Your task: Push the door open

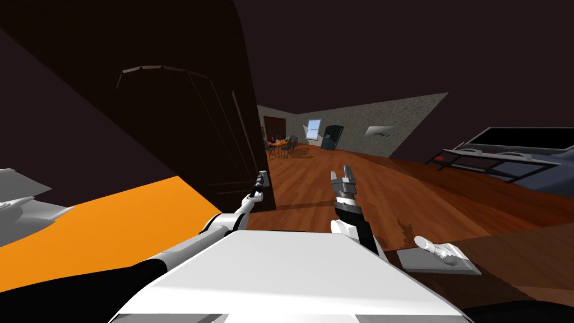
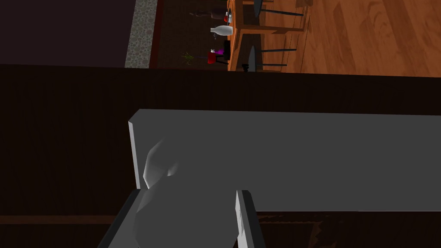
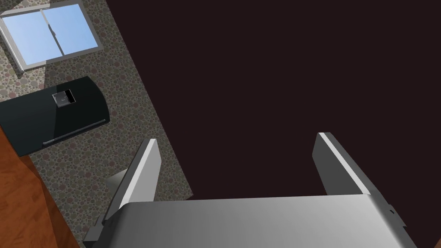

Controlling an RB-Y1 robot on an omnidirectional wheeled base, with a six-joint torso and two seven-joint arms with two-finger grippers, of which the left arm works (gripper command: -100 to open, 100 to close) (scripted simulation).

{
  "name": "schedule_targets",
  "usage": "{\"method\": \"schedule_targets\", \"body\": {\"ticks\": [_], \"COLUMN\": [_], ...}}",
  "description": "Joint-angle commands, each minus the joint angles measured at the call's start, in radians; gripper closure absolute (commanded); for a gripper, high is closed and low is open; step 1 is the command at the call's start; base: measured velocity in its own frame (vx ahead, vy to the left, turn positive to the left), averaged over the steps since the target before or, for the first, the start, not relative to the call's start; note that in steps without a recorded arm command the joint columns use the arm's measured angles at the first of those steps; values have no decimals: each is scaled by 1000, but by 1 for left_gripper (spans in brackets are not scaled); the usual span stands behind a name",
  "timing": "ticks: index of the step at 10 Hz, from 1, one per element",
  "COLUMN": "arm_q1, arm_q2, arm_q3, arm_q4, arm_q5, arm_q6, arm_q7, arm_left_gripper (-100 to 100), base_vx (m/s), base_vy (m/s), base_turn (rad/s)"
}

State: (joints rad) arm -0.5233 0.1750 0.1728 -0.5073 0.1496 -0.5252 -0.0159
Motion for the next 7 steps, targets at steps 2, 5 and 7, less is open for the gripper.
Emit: {"method": "schedule_targets", "body": {"ticks": [2,5,7], "arm_q1": [1,5,8], "arm_q2": [14,30,40], "arm_q3": [20,49,68], "arm_q4": [-3,1,3], "arm_q5": [8,21,29], "arm_q6": [-2,-4,-5], "arm_q7": [-7,-18,-26], "arm_left_gripper": [100,100,100], "base_vx": [173,187,195], "base_vy": [-77,-107,-109], "base_turn": [47,66,68]}}
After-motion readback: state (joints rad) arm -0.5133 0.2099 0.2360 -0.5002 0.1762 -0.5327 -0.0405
